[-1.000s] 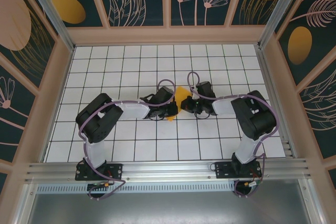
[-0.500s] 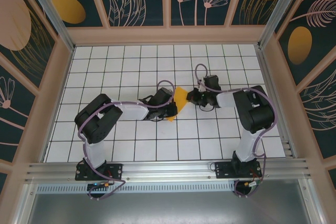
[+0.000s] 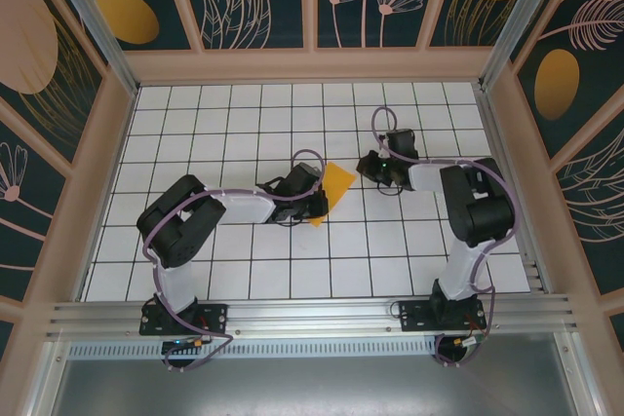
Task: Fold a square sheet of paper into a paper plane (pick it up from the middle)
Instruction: First fold in half a square sheet of paper at the center of the table.
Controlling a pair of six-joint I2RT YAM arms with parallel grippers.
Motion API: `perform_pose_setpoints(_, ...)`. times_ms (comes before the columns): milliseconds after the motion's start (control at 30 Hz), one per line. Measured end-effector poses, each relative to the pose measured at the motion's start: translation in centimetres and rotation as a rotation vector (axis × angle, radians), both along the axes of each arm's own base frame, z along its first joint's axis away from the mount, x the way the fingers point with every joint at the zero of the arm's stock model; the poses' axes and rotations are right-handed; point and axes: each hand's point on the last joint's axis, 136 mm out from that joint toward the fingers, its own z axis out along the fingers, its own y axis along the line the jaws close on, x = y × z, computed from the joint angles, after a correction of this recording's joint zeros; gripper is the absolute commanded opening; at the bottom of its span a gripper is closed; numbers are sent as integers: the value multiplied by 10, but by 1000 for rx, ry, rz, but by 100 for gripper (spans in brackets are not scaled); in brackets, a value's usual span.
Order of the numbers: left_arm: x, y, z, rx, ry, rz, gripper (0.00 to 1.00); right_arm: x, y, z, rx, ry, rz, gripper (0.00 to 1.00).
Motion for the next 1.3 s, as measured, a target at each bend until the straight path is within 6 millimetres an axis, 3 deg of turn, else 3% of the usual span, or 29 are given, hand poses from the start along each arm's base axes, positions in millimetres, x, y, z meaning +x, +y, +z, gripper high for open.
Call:
perform_pose_setpoints(100,1,1,1,26,-12,-21,12,-3,6,19,5,-48,15,3)
perform_pose_setpoints(167,1,2,1,40,-19,-32,12,-8,18,21,4,-59,51,3)
perform_pose_setpoints(300,1,3,1,58,-30,-50,13,-21,41,3,-2,-14,117,3)
perform_pose_setpoints(400,2,4,1,64,-38,-57,14,-24,47,-15,-12,31,135,2)
perform_pose_setpoints(567,2,3,8,55,-48,-59,16,-24,44,-23,-21,64,111,2)
perform_pose_setpoints(667,4,0,23,20,-64,-50,17,-26,40,-24,-23,83,65,2)
perform_pose_setpoints(800,7,-10,52,-105,-96,-8,17,-46,21,-25,-12,133,-58,1)
perform_pose_setpoints(933,2,-18,64,-195,-90,33,12,-72,6,-25,14,183,-191,2)
perform_pose_setpoints(1100,-11,-39,65,-256,-56,51,5,-81,7,-25,48,216,-273,0)
perform_pose_setpoints(1300,-21,-46,39,-237,20,111,0,-81,7,-26,89,221,-314,0)
